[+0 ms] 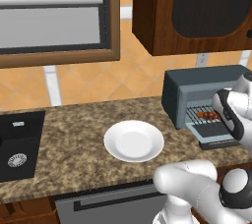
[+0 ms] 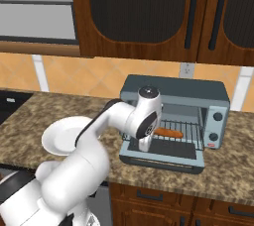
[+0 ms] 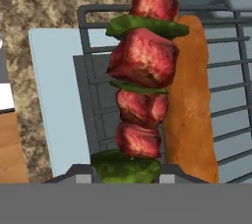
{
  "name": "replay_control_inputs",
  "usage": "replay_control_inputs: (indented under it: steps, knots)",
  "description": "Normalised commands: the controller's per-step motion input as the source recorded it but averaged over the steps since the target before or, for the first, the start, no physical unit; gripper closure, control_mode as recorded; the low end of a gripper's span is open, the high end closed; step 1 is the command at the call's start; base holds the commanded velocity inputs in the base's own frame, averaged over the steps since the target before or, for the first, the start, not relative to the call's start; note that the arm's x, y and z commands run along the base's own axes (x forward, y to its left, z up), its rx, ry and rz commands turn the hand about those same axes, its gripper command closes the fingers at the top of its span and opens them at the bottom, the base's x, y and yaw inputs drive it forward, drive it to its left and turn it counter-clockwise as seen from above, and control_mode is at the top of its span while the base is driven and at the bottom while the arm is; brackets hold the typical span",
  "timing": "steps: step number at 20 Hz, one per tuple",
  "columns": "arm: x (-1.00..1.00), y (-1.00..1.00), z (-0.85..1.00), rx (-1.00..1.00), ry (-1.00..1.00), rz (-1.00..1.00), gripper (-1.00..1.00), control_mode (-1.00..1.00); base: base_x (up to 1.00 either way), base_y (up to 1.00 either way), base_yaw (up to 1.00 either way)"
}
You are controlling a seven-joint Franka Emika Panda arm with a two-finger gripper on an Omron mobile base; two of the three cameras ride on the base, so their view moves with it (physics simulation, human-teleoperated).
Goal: Pick up the kebab skewer and baguette bread, and place them inside the toaster oven. Close the toaster oven door and start by setting the timer.
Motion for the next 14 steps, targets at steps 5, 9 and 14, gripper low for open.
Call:
replay_control_inputs:
  steps: [5,9,14]
  knots:
    - [0.16,-0.27,-0.17,0.00,0.00,0.00,1.00,-1.00,0.00,0.00,0.00]
    - [0.07,-0.04,-0.12,0.00,0.00,0.00,1.00,-1.00,0.00,0.00,0.00]
    - [0.07,0.00,0.00,0.00,0.00,0.01,1.00,-1.00,0.00,0.00,0.00]
